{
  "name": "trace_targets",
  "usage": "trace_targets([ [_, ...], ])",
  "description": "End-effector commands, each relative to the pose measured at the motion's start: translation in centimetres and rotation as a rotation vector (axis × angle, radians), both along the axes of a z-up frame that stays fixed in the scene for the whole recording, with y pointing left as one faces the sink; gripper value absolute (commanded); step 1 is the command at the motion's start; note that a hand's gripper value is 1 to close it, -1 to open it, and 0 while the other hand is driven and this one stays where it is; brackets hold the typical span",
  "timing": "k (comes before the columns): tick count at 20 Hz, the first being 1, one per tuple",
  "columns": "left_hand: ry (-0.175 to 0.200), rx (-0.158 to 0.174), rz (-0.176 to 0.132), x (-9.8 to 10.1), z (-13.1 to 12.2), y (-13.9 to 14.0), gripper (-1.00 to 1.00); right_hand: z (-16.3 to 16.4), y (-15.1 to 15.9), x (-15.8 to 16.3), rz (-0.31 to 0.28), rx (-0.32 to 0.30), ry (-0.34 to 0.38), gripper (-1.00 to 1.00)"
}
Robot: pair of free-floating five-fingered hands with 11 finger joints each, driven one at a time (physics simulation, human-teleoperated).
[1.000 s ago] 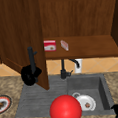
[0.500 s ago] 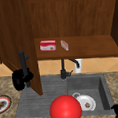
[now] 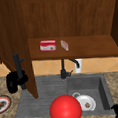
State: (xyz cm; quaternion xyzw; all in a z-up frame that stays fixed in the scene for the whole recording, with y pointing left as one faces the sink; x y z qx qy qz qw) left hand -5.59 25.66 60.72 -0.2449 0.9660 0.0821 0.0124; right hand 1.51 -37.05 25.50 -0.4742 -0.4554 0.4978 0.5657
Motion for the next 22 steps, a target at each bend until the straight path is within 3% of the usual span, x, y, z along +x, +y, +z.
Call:
trace_targets([
  [1, 0.003, 0.0, -0.064, -0.4, -3.1, 2.2, 1.0, 0.0, 0.0, 0.0, 0.0, 0.0, 0.0, 0.0],
  [3, 0.004, -0.001, -0.079, -0.9, -3.2, 2.9, 1.0, 0.0, 0.0, 0.0, 0.0, 0.0, 0.0, 0.0],
  [8, -0.014, -0.001, -0.068, -2.8, -3.3, 5.8, 1.0, 0.0, 0.0, 0.0, 0.0, 0.0, 0.0, 0.0],
  [14, -0.046, 0.004, -0.078, -4.5, -3.4, 9.7, 1.0, 0.0, 0.0, 0.0, 0.0, 0.0, 0.0, 0.0],
  [22, -0.065, 0.013, -0.123, -6.0, -3.4, 14.7, 1.0, 0.0, 0.0, 0.0, 0.0, 0.0, 0.0, 0.0],
])
